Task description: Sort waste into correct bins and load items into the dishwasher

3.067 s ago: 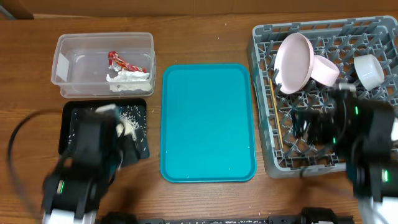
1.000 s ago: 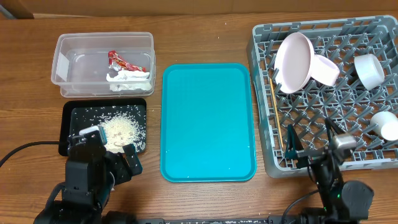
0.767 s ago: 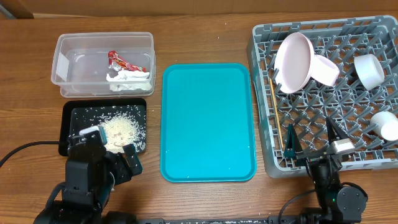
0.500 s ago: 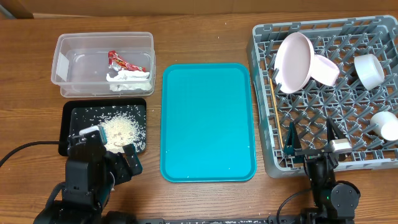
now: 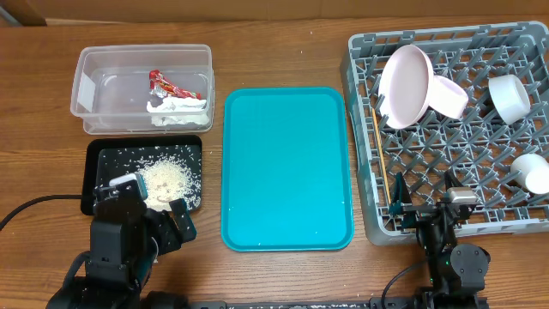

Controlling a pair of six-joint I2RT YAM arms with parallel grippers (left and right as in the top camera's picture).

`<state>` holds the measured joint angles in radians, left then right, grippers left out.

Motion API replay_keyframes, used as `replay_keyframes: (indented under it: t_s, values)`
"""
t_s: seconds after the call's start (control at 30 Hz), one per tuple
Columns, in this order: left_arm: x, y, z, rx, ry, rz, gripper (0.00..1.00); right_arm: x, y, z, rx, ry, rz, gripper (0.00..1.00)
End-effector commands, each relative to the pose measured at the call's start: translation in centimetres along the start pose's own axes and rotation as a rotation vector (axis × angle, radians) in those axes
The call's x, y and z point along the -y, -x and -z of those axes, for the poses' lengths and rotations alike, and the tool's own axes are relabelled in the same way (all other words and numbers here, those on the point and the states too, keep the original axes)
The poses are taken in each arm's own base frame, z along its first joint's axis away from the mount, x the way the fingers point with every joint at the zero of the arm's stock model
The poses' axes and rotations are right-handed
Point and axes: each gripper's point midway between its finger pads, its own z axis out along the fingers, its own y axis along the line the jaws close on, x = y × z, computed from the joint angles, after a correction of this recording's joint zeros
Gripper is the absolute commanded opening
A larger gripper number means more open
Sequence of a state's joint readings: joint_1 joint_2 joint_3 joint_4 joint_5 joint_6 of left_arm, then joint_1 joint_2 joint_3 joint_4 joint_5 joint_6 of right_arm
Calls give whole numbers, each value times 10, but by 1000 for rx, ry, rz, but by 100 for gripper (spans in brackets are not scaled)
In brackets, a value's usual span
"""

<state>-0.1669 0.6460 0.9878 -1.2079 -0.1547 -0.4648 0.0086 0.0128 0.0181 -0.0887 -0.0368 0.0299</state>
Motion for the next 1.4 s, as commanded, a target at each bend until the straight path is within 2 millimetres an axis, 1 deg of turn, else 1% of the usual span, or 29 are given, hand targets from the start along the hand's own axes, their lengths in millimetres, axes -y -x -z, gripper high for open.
replay_keyframes:
  t_s: [0.0,1.03,1.23,1.37]
  values:
    - [-2,0,0,7,8,4,100,1,-1,0,8,-4,-2,100]
    - [-2,0,0,7,8,4,100,1,-1,0,7,-4,-2,100]
    - [-4,1,3,22,9,16,100,1,-1,0,7,-4,-2,100]
    - [-5,2,10,56,-9,24,100,1,-1,0,7,-4,-3,100]
